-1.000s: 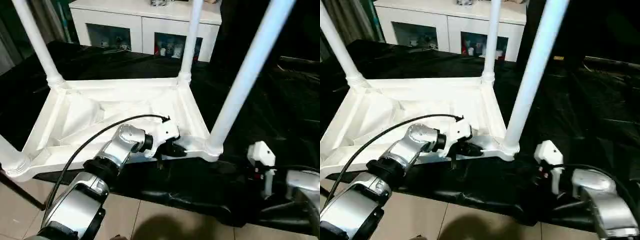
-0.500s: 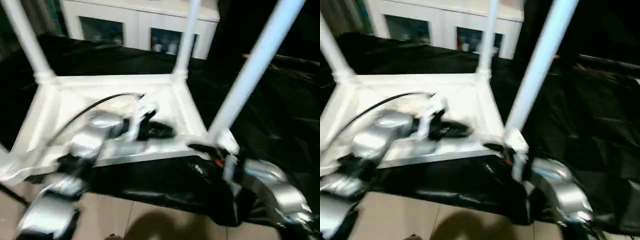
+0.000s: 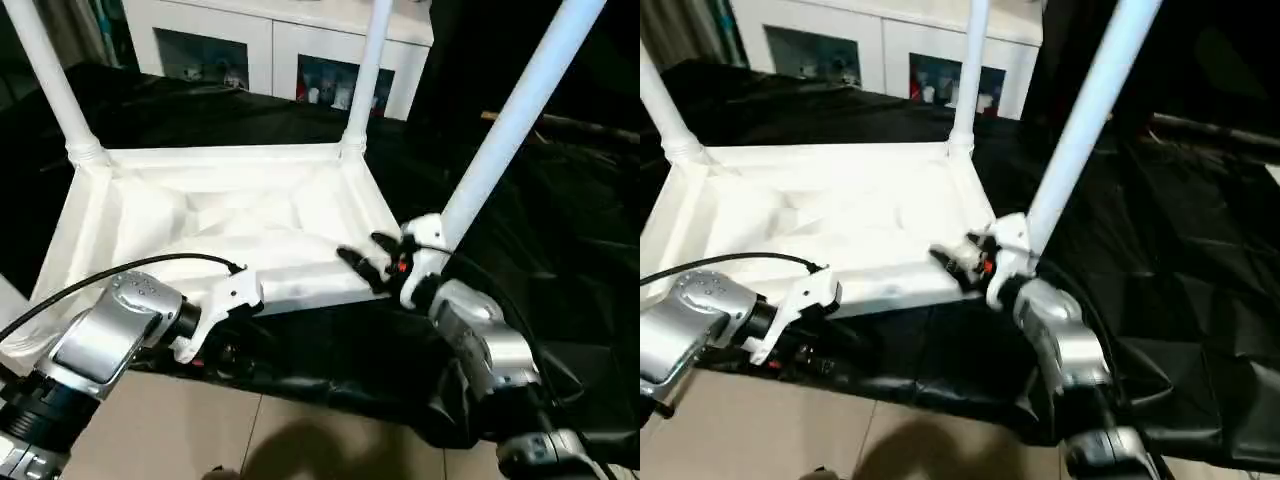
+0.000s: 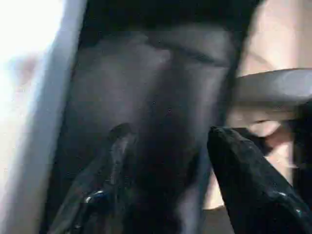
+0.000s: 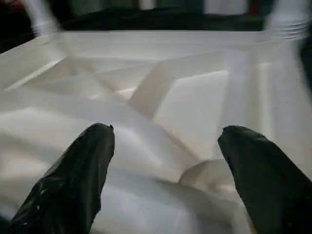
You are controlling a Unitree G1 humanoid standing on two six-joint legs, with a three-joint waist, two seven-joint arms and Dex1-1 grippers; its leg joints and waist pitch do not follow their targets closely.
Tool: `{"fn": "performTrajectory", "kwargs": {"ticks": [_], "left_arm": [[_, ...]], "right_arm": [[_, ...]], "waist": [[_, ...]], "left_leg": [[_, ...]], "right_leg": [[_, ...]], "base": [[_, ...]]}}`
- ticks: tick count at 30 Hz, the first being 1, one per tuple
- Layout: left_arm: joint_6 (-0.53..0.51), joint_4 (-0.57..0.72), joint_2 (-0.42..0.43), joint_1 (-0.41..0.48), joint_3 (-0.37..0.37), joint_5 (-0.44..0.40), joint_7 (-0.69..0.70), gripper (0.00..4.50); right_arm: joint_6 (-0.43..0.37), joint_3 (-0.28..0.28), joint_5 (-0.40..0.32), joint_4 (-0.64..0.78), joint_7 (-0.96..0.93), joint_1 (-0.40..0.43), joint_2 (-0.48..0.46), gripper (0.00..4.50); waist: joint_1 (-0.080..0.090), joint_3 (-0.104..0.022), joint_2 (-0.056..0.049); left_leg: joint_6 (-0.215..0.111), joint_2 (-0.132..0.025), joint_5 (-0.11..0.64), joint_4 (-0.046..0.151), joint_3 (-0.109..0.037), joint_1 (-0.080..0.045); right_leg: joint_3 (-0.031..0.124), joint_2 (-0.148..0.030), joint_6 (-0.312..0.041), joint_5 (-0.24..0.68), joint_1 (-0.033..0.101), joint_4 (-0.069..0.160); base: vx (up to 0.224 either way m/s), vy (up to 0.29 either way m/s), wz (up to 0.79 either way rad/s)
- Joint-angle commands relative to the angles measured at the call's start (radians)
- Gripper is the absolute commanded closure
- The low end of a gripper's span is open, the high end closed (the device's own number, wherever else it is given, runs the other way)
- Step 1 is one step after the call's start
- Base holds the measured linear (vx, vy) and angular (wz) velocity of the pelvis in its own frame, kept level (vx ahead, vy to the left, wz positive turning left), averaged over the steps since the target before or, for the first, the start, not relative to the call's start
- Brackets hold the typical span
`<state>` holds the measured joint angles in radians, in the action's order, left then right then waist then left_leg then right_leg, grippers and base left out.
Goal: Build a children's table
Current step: Rotate leg to tighten
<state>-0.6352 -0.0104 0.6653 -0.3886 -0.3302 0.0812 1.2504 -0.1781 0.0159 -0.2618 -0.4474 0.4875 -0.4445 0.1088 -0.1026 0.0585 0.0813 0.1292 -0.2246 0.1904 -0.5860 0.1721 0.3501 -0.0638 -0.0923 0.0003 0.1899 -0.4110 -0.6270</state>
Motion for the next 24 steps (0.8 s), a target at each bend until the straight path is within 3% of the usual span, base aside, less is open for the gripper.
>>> {"fn": "performTrajectory", "kwargs": {"ticks": [1, 7, 9, 15, 18, 21, 22, 24], "left_arm": [[0.030, -0.034, -0.001, -0.019, -0.002, -0.062, -0.085, 1.51], [0.031, -0.046, 0.006, -0.016, -0.015, -0.121, -0.174, 1.12], [0.041, -0.050, 0.002, -0.015, -0.017, -0.128, -0.186, 0.94], [0.101, -0.082, -0.034, -0.022, -0.012, -0.133, -0.229, 0.49], [0.118, -0.067, -0.068, -0.017, 0.000, -0.103, -0.238, 0.27], [0.126, 0.037, -0.077, 0.048, 0.040, -0.010, -0.193, 0.07], [0.125, 0.062, -0.077, 0.066, 0.054, 0.010, -0.185, 0.07], [0.135, 0.105, -0.079, 0.109, 0.091, 0.051, -0.180, 0.07]], "right_arm": [[0.042, -0.073, 0.012, -0.074, -0.088, -0.038, 0.019, 0.69], [0.123, -0.156, 0.029, -0.235, -0.210, -0.104, 0.081, 0.69], [0.139, -0.172, 0.030, -0.262, -0.224, -0.111, 0.102, 0.69], [0.193, -0.205, 0.035, -0.369, -0.238, -0.142, 0.178, 0.69], [0.233, -0.227, 0.034, -0.458, -0.240, -0.176, 0.230, 0.69], [0.242, -0.229, 0.040, -0.485, -0.223, -0.183, 0.257, 0.69], [0.242, -0.230, 0.039, -0.483, -0.216, -0.180, 0.257, 0.69], [0.239, -0.224, 0.036, -0.464, -0.190, -0.163, 0.252, 0.69]], "waist": [[0.004, -0.061, -0.015], [0.004, -0.065, -0.012], [-0.002, -0.066, -0.012], [-0.009, -0.069, -0.008], [-0.008, -0.071, -0.008], [-0.006, -0.071, -0.006], [-0.004, -0.073, -0.002], [0.007, -0.074, -0.002]], "left_leg": [[0.016, 0.000, 0.156, 0.079, 0.012, -0.003], [0.021, 0.003, 0.138, 0.075, 0.013, -0.003], [0.019, 0.005, 0.135, 0.072, 0.015, -0.006], [0.011, 0.007, 0.139, 0.068, 0.014, 0.002], [0.012, 0.009, 0.135, 0.065, 0.014, 0.006], [0.006, 0.010, 0.128, 0.063, 0.013, 0.012], [0.003, 0.008, 0.112, 0.062, 0.011, 0.019], [-0.017, 0.009, 0.087, 0.060, 0.012, 0.021]], "right_leg": [[0.042, -0.035, -0.168, 0.160, 0.051, 0.064], [0.041, -0.031, -0.168, 0.128, 0.050, 0.057], [0.041, -0.029, -0.168, 0.120, 0.049, 0.057], [0.039, -0.029, -0.167, 0.119, 0.055, 0.056], [0.037, -0.028, -0.171, 0.110, 0.057, 0.054], [0.035, -0.028, -0.178, 0.102, 0.061, 0.053], [0.034, -0.031, -0.182, 0.085, 0.066, 0.049], [0.034, -0.026, -0.196, 0.037, 0.065, 0.046]], "base": [[0.000, 0.000, 0.00], [0.000, 0.000, 0.00], [0.000, 0.000, 0.00], [0.000, 0.000, 0.00], [0.000, 0.000, 0.00], [0.000, 0.000, 0.00], [0.000, 0.000, 0.00], [0.000, 0.000, 0.00]]}}
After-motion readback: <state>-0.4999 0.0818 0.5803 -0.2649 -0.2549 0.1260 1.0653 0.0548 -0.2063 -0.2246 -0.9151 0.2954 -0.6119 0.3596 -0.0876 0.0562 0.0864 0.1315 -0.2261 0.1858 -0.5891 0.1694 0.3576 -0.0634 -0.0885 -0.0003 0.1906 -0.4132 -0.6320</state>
